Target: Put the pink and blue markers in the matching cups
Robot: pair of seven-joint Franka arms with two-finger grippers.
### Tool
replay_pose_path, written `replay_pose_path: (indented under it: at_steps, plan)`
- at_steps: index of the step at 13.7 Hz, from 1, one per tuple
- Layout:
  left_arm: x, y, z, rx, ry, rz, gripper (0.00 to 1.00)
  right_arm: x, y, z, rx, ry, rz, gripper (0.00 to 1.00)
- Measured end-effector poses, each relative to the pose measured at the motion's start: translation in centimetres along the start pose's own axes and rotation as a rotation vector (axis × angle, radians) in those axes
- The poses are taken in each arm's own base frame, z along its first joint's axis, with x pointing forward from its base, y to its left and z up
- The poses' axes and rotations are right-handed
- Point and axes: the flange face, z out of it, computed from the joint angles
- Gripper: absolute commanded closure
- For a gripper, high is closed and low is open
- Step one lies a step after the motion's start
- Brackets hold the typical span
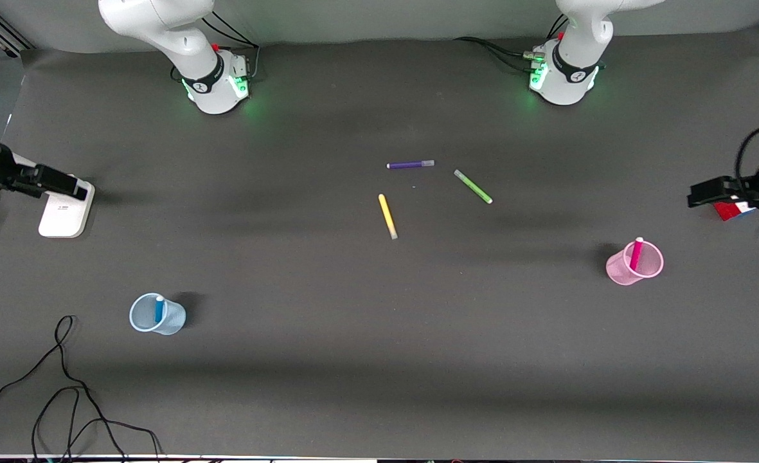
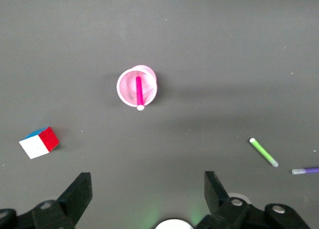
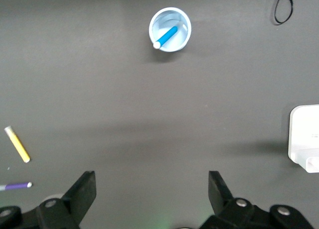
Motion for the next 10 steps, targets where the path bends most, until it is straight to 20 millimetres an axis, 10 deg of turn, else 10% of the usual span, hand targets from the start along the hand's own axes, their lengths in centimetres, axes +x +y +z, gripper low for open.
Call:
replay_pose_path:
  at_steps: [6,10]
  plan:
    - [-1.7,2.7,-0.7,0.009,0.034,0.020,0.00,-5.3,-6.9,-1.7,-0.025,0.020,-0.132,0.00]
    - [-1.5,2.7,-0.7,0.007,0.049,0.020,0.00,-5.2,-5.4,-2.0,-0.014,0.024,-0.107,0.00]
